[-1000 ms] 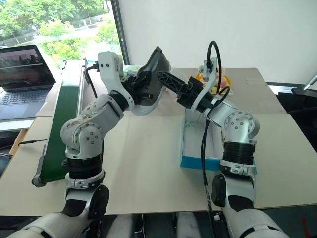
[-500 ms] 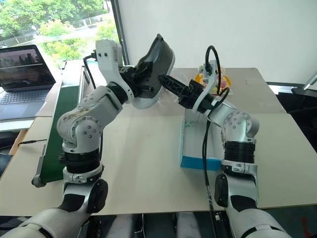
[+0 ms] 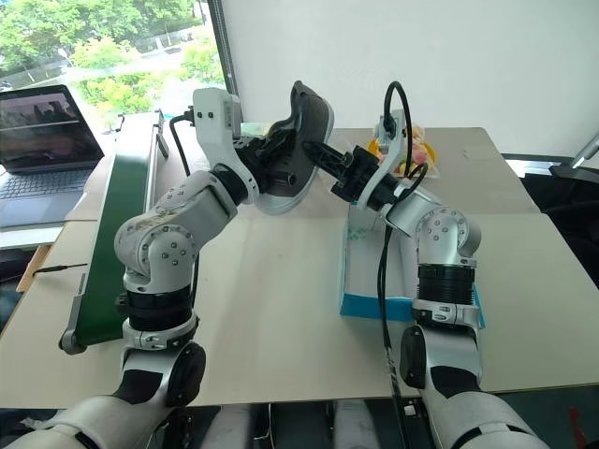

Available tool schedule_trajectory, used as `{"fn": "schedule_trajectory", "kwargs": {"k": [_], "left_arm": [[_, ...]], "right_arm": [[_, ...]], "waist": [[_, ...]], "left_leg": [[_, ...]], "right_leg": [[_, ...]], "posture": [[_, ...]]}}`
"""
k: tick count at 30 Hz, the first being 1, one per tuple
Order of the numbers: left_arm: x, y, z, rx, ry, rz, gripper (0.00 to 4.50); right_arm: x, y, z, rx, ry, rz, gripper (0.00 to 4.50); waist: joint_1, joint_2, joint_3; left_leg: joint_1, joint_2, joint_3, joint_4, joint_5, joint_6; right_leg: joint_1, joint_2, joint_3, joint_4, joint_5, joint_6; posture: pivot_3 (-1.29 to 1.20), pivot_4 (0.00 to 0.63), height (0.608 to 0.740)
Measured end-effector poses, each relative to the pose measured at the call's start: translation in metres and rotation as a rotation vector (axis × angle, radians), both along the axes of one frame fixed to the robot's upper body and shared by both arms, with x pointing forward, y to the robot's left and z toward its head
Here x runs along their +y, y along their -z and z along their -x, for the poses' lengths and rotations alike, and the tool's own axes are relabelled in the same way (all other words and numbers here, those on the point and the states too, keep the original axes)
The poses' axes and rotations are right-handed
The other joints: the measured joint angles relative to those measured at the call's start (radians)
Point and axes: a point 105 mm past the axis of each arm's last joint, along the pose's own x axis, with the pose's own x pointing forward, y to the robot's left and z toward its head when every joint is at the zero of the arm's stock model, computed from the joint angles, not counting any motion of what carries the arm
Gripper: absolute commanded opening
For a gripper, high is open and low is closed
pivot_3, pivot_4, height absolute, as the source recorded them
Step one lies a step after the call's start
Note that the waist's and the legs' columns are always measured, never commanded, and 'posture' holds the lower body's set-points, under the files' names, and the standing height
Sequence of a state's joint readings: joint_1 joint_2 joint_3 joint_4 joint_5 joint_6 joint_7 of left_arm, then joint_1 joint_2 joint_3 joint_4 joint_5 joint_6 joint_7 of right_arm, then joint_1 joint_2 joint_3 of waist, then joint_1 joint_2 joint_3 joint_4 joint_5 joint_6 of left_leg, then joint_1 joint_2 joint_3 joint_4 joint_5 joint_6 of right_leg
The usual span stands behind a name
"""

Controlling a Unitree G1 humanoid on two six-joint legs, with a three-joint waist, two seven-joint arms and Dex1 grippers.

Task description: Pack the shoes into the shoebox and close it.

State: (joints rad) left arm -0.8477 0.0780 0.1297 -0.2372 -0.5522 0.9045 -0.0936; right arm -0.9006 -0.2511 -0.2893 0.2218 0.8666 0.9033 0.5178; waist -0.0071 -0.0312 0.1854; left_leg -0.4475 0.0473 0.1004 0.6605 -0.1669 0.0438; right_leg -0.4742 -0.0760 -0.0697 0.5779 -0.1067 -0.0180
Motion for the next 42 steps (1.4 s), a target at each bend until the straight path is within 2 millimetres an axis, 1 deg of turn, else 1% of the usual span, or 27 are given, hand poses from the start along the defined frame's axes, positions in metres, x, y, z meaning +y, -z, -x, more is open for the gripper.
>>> {"fn": "schedule_trajectory", "kwargs": {"k": [1, 2, 3, 4, 5, 8, 10, 12, 13, 15, 16, 18, 21, 23, 24, 26, 30, 34, 36, 39, 42], "left_arm": [[0.003, 0.000, 0.000, 0.002, 0.004, -0.001, 1.79], [0.005, 0.001, 0.001, 0.009, 0.020, -0.017, 2.31], [0.006, 0.001, 0.001, 0.012, 0.026, -0.026, 2.50], [0.010, 0.003, 0.002, 0.019, 0.041, -0.054, 2.80], [0.012, 0.004, 0.002, 0.023, 0.050, -0.078, 2.90], [0.027, 0.006, 0.006, 0.016, 0.087, -0.194, 2.90], [0.033, 0.007, 0.012, -0.001, 0.123, -0.271, 2.90], [0.037, 0.015, 0.019, -0.004, 0.170, -0.361, 2.90], [0.038, 0.024, 0.024, 0.001, 0.212, -0.424, 2.90], [0.040, 0.044, 0.033, 0.029, 0.286, -0.518, 2.90], [0.039, 0.051, 0.036, 0.038, 0.315, -0.548, 2.90], [0.034, 0.058, 0.041, 0.031, 0.378, -0.578, 2.90], [0.024, 0.057, 0.047, -0.002, 0.458, -0.589, 2.90], [0.022, 0.056, 0.048, -0.022, 0.483, -0.607, 2.90], [0.023, 0.056, 0.046, -0.032, 0.482, -0.623, 2.90], [0.026, 0.059, 0.042, -0.034, 0.479, -0.643, 2.90], [0.026, 0.059, 0.037, -0.045, 0.478, -0.656, 2.90], [0.023, 0.055, 0.038, -0.068, 0.486, -0.657, 2.90], [0.023, 0.056, 0.038, -0.069, 0.490, -0.659, 2.90], [0.022, 0.057, 0.041, -0.069, 0.508, -0.664, 2.90], [0.023, 0.058, 0.044, -0.070, 0.518, -0.674, 2.90]], "right_arm": [[0.000, 0.000, 0.000, 0.000, 0.000, 0.000, 0.33], [0.000, 0.000, 0.000, -0.001, 0.001, 0.000, 0.32], [0.000, 0.000, 0.000, -0.001, 0.002, 0.000, 0.31], [-0.001, 0.000, -0.001, -0.004, 0.008, 0.002, 0.31], [-0.003, -0.001, -0.001, -0.006, 0.013, 0.005, 0.31], [-0.014, -0.001, -0.004, -0.010, 0.062, 0.044, 0.31], [-0.022, -0.004, -0.005, -0.017, 0.095, 0.070, 0.31], [-0.031, -0.011, -0.006, -0.028, 0.137, 0.118, 0.31], [-0.039, -0.013, -0.007, -0.030, 0.187, 0.208, 0.31], [-0.063, -0.016, -0.009, -0.022, 0.315, 0.416, 0.31], [-0.073, -0.016, -0.009, -0.019, 0.369, 0.490, 0.31], [-0.082, -0.013, -0.008, -0.003, 0.411, 0.578, 0.31], [-0.085, -0.001, -0.006, 0.021, 0.422, 0.705, 0.31], [-0.096, 0.006, -0.006, 0.047, 0.462, 0.795, 0.31], [-0.105, 0.011, -0.006, 0.075, 0.498, 0.855, 0.31], [-0.117, 0.021, -0.005, 0.131, 0.532, 0.919, 0.31], [-0.125, 0.046, -0.006, 0.221, 0.513, 0.943, 0.31], [-0.129, 0.082, -0.007, 0.344, 0.491, 0.938, 0.31], [-0.130, 0.096, -0.006, 0.385, 0.481, 0.940, 0.31], [-0.131, 0.106, -0.006, 0.405, 0.481, 0.947, 0.31], [-0.134, 0.110, -0.007, 0.405, 0.496, 0.958, 0.31]], "waist": [[-0.001, 0.000, 0.000], [-0.003, 0.000, 0.000], [-0.004, 0.000, 0.000], [-0.005, 0.000, 0.000], [-0.005, 0.000, 0.000], [-0.006, 0.000, 0.000], [-0.006, 0.001, 0.000], [-0.006, 0.001, 0.001], [-0.006, 0.002, 0.001], [-0.001, 0.002, 0.001], [0.002, 0.002, 0.001], [0.003, 0.002, 0.001], [0.002, 0.002, 0.001], [0.003, 0.002, 0.001], [0.003, 0.002, 0.001], [0.001, 0.002, 0.001], [-0.002, 0.002, 0.001], [-0.002, 0.002, 0.001], [-0.002, 0.002, 0.001], [-0.004, 0.002, 0.001], [-0.004, 0.002, 0.001]], "left_leg": [[0.000, 0.000, 0.000, 0.000, 0.000, 0.000], [0.000, 0.000, 0.000, 0.000, 0.000, 0.000], [0.000, 0.000, 0.000, 0.000, 0.000, 0.000], [0.000, 0.000, 0.000, 0.000, 0.000, 0.000], [0.000, 0.000, 0.000, 0.000, 0.000, 0.000], [0.000, 0.000, 0.000, 0.000, -0.001, -0.001], [0.000, 0.000, 0.000, 0.000, -0.004, -0.006], [0.000, 0.000, 0.001, 0.000, -0.004, -0.006], [0.000, 0.000, 0.001, 0.000, -0.004, -0.006], [0.000, 0.000, 0.001, -0.001, -0.004, -0.007], [0.000, 0.000, 0.001, -0.001, -0.004, -0.007], [0.000, 0.000, 0.002, -0.001, -0.004, -0.007], [0.000, 0.000, 0.002, -0.001, -0.004, -0.007], [0.000, 0.000, 0.002, -0.001, -0.004, -0.007], [0.000, -0.001, 0.002, -0.001, -0.004, -0.007], [0.000, -0.001, 0.002, -0.001, -0.004, -0.007], [0.000, -0.001, 0.002, -0.001, -0.004, -0.006], [0.000, -0.001, 0.002, -0.001, -0.003, -0.005], [0.000, -0.001, 0.002, -0.001, -0.003, -0.004], [0.000, -0.001, 0.002, -0.001, -0.002, -0.004], [0.000, -0.001, 0.002, 0.000, -0.003, -0.004]], "right_leg": [[0.000, 0.000, 0.000, 0.000, 0.000, 0.000], [0.000, 0.000, 0.000, 0.000, 0.000, 0.000], [0.000, 0.000, 0.000, 0.000, 0.000, 0.000], [0.000, 0.000, 0.000, 0.000, 0.000, 0.000], [0.000, 0.000, 0.000, 0.000, 0.000, 0.000], [0.000, 0.000, 0.000, 0.000, 0.000, 0.000], [0.000, 0.000, 0.000, 0.000, 0.000, 0.000], [0.000, -0.001, 0.001, 0.000, -0.001, -0.001], [-0.001, -0.001, 0.001, 0.000, -0.003, -0.005], [-0.002, -0.002, 0.001, -0.001, -0.005, -0.008], [-0.002, -0.002, 0.001, -0.001, -0.005, -0.008], [-0.002, -0.002, 0.001, -0.002, -0.005, -0.008], [-0.002, -0.001, 0.002, -0.001, -0.005, -0.008], [-0.002, -0.001, 0.002, -0.001, -0.005, -0.008], [-0.002, -0.001, 0.002, -0.001, -0.005, -0.008], [-0.002, -0.001, 0.002, -0.001, -0.005, -0.008], [-0.002, -0.001, 0.002, -0.001, -0.005, -0.008], [-0.001, -0.001, 0.002, -0.001, -0.005, -0.007], [-0.001, -0.001, 0.003, -0.001, -0.005, -0.007], [-0.001, -0.001, 0.003, 0.000, -0.005, -0.007], [-0.001, -0.001, 0.003, 0.000, -0.005, -0.007]], "posture": [[0.00, 0.150, 0.738], [0.00, 0.150, 0.738], [0.00, 0.150, 0.738], [0.00, 0.150, 0.738], [0.00, 0.150, 0.738], [0.00, 0.150, 0.738], [0.00, 0.150, 0.738], [0.00, 0.150, 0.738], [0.00, 0.150, 0.738], [0.00, 0.150, 0.738], [0.00, 0.150, 0.738], [0.00, 0.150, 0.738], [0.00, 0.150, 0.738], [0.00, 0.150, 0.738], [0.00, 0.150, 0.738], [0.00, 0.150, 0.738], [0.00, 0.150, 0.738], [0.00, 0.150, 0.738], [0.00, 0.150, 0.738], [0.00, 0.150, 0.738], [0.00, 0.150, 0.738]]}}
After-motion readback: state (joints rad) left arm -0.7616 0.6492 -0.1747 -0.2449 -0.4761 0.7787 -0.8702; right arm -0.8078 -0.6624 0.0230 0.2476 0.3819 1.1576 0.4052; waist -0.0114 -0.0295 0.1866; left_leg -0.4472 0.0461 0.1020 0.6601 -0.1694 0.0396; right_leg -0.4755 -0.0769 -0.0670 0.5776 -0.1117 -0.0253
